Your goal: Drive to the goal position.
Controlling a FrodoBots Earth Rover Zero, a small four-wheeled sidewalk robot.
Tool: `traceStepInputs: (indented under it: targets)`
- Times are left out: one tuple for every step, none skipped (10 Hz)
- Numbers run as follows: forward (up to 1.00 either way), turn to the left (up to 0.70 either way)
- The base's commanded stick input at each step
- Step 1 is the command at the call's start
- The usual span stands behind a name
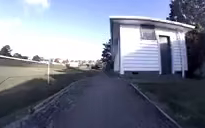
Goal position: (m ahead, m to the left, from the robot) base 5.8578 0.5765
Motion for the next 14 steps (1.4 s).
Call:
traceStepInputs:
  targets:
    - [0.5, 0.0]
    - [0.5, 0.0]
    - [0.5, 0.0]
    - [0.5, 0.0]
    - [0.5, 0.0]
    - [0.5, 0.0]
    - [0.5, 0.0]
    - [0.5, 0.0]
    - [0.5, 0.0]
    - [0.5, 0.0]
    - [0.5, 0.0]
    - [0.5, 0.0]
    - [0.5, 0.0]
    - [0.5, 0.0]
